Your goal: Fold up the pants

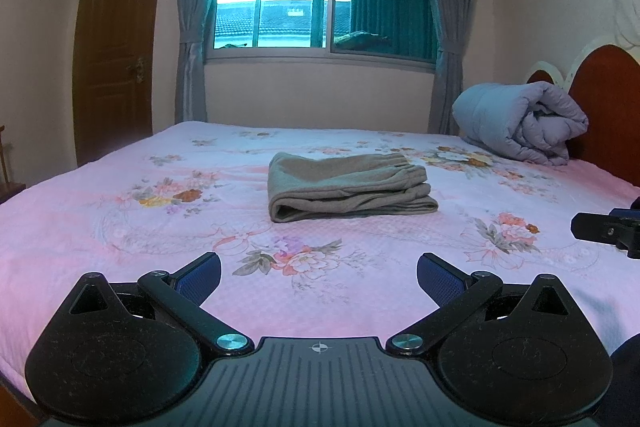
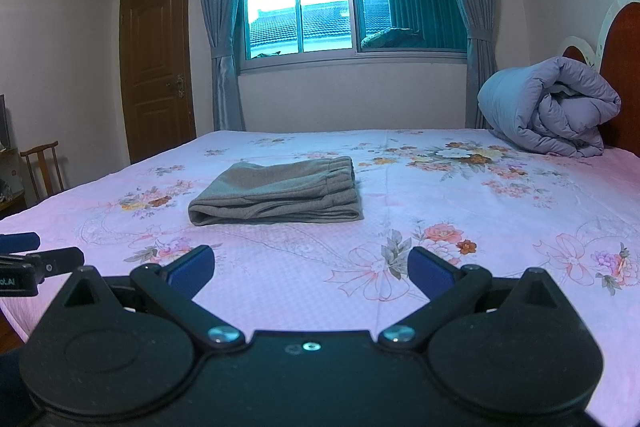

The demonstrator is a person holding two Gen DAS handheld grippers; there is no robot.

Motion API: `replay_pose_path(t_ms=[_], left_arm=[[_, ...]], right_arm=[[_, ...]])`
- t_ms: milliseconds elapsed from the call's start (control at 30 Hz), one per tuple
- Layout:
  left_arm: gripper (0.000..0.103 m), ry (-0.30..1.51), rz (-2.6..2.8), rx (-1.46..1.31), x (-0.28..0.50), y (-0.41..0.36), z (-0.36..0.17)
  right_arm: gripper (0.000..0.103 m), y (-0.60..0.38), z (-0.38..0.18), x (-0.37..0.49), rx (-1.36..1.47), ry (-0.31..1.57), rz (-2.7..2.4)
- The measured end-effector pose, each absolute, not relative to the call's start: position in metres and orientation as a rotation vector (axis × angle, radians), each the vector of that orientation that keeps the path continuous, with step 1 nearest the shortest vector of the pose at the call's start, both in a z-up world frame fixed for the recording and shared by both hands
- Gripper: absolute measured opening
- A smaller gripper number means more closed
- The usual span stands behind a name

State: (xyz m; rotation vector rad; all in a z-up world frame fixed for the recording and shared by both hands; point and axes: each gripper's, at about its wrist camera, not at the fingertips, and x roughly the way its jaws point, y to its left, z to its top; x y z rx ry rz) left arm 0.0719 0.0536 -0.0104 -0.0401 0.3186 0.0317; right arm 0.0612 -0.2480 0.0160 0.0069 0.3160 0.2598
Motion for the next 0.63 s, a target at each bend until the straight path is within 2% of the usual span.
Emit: replay_pose_path(t_ms=[633], left_arm=[[0.103,0.299,0.034,-0.028,0.0689,0.057,-0.0119]], right_arm=[[0.097,-0.2493,0.014,0.06,0.01,0.319,0.258]])
